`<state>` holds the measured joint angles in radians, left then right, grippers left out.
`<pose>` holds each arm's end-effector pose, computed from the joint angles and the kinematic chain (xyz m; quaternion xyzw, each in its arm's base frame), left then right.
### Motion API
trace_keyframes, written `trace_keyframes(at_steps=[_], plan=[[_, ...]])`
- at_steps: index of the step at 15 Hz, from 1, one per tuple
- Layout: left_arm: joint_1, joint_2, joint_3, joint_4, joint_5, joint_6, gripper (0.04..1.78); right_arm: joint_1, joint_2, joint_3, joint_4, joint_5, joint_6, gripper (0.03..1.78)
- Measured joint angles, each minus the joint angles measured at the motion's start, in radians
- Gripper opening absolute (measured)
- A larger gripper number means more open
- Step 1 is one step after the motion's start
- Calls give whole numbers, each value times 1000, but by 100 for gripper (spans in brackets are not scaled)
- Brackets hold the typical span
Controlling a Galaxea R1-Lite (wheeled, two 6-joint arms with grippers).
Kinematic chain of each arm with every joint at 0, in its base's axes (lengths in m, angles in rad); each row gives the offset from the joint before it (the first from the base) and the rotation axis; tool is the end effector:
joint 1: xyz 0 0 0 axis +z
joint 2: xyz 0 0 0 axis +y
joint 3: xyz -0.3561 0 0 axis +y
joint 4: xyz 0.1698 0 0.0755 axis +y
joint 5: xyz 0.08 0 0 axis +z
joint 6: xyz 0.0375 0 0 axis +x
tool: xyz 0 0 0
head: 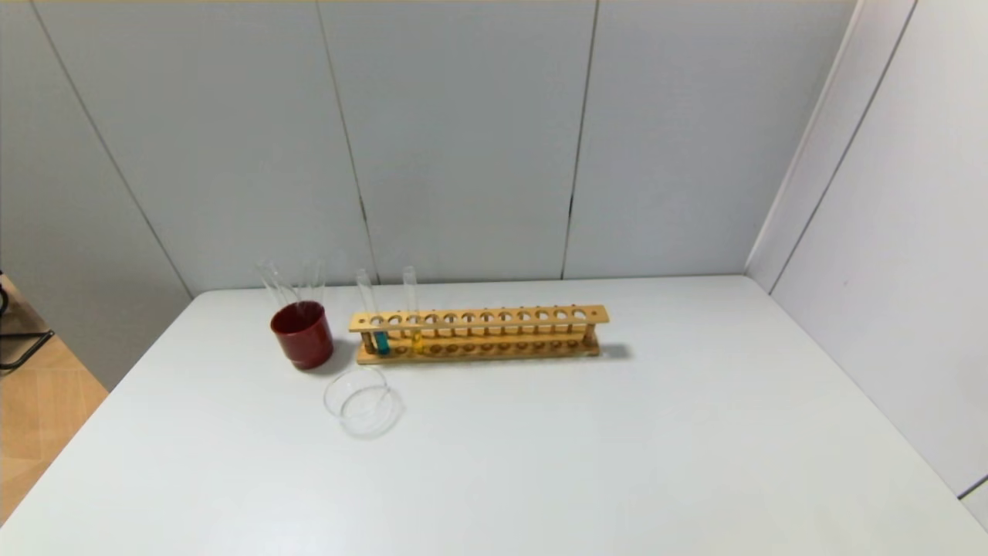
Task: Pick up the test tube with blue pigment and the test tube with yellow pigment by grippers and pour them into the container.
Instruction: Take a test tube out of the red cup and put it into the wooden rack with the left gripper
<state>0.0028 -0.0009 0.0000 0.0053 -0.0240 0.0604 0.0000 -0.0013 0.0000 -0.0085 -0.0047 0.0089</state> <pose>-0.0689 -0.0011 0.0748 0.0302 0.0019 -0.0107 0.9995 -0.0689 -0.0002 0.0764 0.0045 -0.0049 -0.0023 1.0000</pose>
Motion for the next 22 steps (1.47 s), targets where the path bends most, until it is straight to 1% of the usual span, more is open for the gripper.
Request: trace_keyframes(at_steps=[22], plan=[[0,0,-2,-1,-6,21,174,0,0,0,0,0,0,175]])
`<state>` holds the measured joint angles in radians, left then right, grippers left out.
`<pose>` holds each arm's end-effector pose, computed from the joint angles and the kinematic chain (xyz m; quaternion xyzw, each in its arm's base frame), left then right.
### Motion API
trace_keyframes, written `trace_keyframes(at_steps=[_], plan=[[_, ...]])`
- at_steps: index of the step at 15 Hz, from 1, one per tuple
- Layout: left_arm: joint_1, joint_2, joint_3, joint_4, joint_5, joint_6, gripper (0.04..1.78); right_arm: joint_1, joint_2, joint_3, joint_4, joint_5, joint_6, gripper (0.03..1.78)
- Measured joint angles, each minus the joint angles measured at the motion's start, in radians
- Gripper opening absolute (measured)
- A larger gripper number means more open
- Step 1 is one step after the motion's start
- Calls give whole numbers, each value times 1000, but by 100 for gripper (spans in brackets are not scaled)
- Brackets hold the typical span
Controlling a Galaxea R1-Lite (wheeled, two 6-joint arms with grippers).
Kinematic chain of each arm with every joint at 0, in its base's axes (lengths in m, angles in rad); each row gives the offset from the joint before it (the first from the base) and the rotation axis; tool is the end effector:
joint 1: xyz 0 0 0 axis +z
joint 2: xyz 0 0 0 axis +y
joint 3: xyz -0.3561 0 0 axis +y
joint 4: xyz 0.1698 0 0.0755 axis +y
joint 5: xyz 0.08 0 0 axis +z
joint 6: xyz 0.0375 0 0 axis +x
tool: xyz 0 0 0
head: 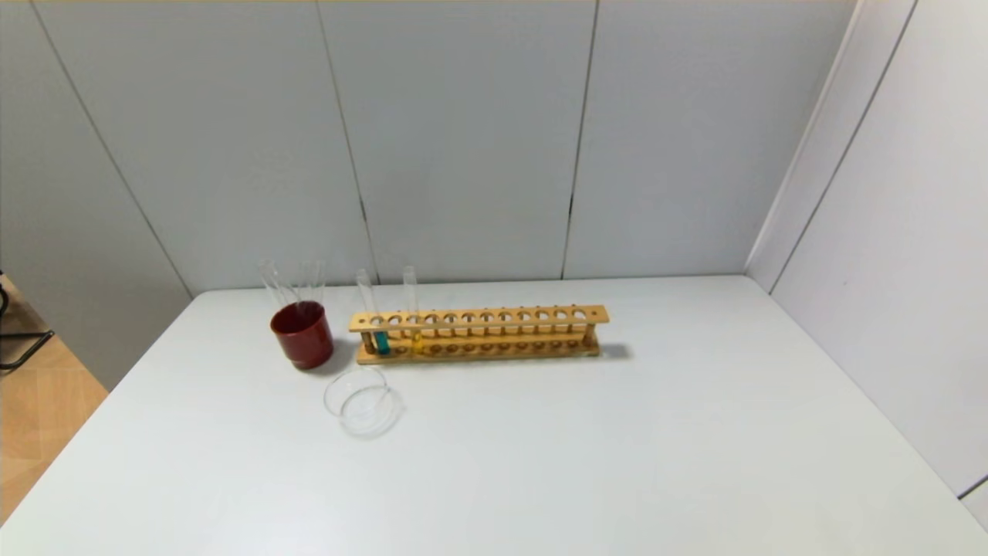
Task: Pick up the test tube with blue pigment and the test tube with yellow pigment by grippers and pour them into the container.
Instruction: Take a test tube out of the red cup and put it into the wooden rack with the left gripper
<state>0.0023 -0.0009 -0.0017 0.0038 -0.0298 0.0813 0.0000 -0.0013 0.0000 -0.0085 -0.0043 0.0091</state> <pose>-0.0690 -0.0013 0.0755 0.0406 0.0000 -0.0138 0.9991 -0.0689 -0.0002 0.0764 0.0046 -0.0049 -0.0021 1.0000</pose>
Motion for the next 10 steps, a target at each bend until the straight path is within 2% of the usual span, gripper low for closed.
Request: trace_keyframes(at_steps=[3,6,10], plan=[[0,2,-61,45,-50,21,174,0,0,0,0,0,0,175],[0,22,-212,180,-99,21,174,0,0,0,0,0,0,175],[-2,198,-426,219,-107,24,174,0,0,0,0,0,0,175]])
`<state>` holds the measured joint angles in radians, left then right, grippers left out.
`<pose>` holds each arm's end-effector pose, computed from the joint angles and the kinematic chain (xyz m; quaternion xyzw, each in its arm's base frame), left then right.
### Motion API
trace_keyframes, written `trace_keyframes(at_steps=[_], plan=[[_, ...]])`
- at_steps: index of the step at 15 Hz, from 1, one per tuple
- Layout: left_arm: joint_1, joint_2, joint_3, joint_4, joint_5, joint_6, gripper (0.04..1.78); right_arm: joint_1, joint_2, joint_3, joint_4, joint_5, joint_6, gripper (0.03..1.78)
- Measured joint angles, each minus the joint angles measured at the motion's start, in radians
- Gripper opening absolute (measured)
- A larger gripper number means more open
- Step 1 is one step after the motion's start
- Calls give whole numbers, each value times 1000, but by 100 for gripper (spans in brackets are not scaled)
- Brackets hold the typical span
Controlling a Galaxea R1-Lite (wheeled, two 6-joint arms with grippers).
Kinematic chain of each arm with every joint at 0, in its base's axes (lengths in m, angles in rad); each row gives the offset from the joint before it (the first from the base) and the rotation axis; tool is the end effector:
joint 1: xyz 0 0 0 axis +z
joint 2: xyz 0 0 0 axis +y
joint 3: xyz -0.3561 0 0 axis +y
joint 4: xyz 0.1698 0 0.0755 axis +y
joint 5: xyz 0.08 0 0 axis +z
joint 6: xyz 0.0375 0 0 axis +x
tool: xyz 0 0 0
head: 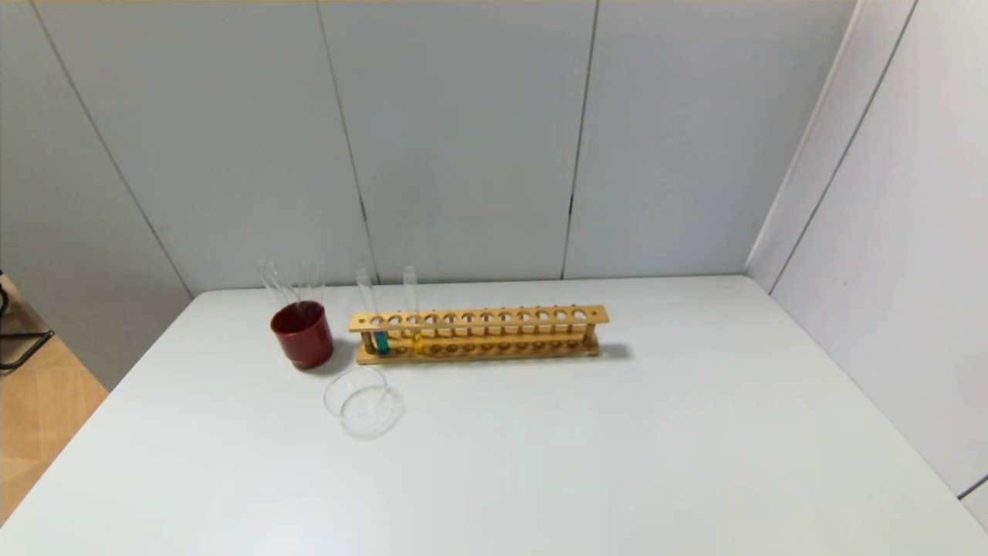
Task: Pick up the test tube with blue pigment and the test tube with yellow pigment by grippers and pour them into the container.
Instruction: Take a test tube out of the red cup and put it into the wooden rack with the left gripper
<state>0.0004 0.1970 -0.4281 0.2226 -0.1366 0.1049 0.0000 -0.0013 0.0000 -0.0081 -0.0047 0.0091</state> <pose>-0.0841 -0.0051 0.1831 0.0526 -0.0078 -0.0677 0.9963 -0.0689 -0.0002 0.0764 0.0046 -0.0047 -0.0023 1.0000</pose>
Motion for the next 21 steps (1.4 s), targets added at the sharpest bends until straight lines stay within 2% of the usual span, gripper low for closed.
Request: trace_keyframes(at_steps=[4,8,12,17,21], plan=[[-5,304,-209,-143,-3,1,174,0,0,0,0,0,0,175],[-8,608,-334,-337,-35,-3,174,0,0,0,0,0,0,175],[-12,834,-357,-524,-136,-12,174,0,0,0,0,0,0,175],[-13,1070,-317,-700,-223,-18,174,0,0,0,0,0,0,175],[-7,1259,-285,-880,-340,-16,174,0,0,0,0,0,0,175]])
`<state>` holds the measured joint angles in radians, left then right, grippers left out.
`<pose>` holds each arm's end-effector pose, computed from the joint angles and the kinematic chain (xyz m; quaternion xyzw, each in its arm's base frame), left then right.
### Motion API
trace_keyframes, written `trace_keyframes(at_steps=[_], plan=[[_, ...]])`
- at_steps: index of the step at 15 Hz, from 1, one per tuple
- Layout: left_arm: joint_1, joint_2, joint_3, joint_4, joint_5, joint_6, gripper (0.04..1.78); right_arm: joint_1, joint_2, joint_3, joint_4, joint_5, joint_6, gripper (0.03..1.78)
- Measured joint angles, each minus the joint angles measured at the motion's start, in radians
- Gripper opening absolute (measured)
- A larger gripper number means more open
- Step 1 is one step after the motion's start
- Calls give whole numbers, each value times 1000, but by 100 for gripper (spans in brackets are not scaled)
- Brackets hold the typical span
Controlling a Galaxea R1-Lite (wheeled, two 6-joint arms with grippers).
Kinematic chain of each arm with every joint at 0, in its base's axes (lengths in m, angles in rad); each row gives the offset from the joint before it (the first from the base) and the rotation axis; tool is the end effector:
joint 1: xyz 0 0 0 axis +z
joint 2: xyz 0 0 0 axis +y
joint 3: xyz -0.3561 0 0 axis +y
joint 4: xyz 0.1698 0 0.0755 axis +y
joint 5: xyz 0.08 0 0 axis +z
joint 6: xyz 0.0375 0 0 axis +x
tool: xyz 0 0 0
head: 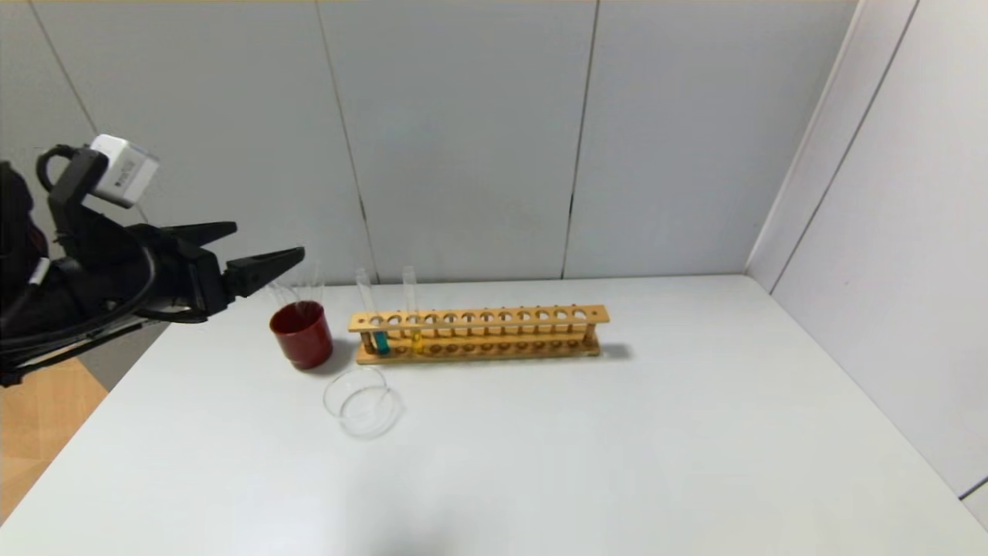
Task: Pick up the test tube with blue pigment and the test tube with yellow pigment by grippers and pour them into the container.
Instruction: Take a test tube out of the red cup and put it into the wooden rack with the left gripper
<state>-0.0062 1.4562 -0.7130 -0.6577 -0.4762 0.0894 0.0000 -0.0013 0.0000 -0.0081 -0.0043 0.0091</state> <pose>0.2482 -0.0187 0.2848 0.0334 0.0309 -0.2403 0.9696 -0.0689 -0.0002 0.0764 0.0046 -0.0047 -0.0021 1.0000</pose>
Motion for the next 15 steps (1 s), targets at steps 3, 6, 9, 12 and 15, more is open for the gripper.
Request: trace_keyframes(at_steps=[3,6,9,12,15], plan=[[1,106,6,-67,-129,2,174,0,0,0,0,0,0,175],[1,191,9,-125,-217,5,174,0,0,0,0,0,0,175],[3,290,21,-236,-234,13,174,0,0,0,0,0,0,175],[2,401,20,-361,-238,14,174,0,0,0,0,0,0,175],[2,494,-18,-418,-243,11,174,0,0,0,0,0,0,175]])
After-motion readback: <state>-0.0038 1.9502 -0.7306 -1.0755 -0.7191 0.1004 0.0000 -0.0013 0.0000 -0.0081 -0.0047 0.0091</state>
